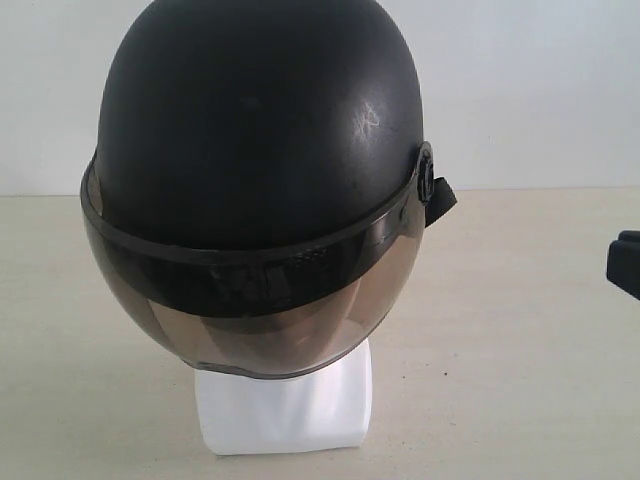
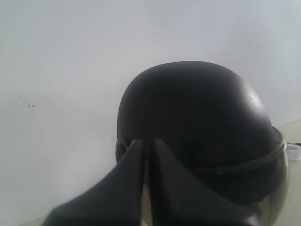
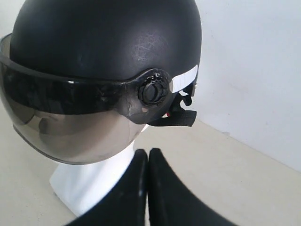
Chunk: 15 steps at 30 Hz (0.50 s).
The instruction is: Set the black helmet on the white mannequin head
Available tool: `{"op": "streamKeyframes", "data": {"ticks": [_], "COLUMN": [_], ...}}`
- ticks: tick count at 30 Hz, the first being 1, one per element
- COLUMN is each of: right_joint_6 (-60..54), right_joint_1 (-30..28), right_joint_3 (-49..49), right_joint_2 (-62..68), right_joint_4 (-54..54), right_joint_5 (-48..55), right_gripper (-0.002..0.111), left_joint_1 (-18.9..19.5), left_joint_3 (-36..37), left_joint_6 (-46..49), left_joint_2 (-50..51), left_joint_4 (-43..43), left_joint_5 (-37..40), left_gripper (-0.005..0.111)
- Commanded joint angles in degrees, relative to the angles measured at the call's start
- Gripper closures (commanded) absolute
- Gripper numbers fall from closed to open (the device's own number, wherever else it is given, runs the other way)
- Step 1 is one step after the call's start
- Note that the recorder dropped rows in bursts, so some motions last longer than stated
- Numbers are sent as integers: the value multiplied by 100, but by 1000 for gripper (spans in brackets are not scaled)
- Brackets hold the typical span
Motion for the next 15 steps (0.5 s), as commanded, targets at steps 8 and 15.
{"op": "streamKeyframes", "data": {"ticks": [8,15], "right_joint_6": [-25,-9], "right_joint_1": [-15,-15], "right_joint_3": [-1,-1], "right_joint_2": [-22,-22], "right_joint_4": [6,6], "right_joint_5": [458,457], "right_gripper": [108,108], "left_joint_1": [3,3], "left_joint_3": [195,195], "left_joint_6": [-80,-80], "left_joint_2": [-187,-187], "left_joint_4": [-47,-47], "left_joint_5": [-460,-460], "left_gripper": [102,102]}}
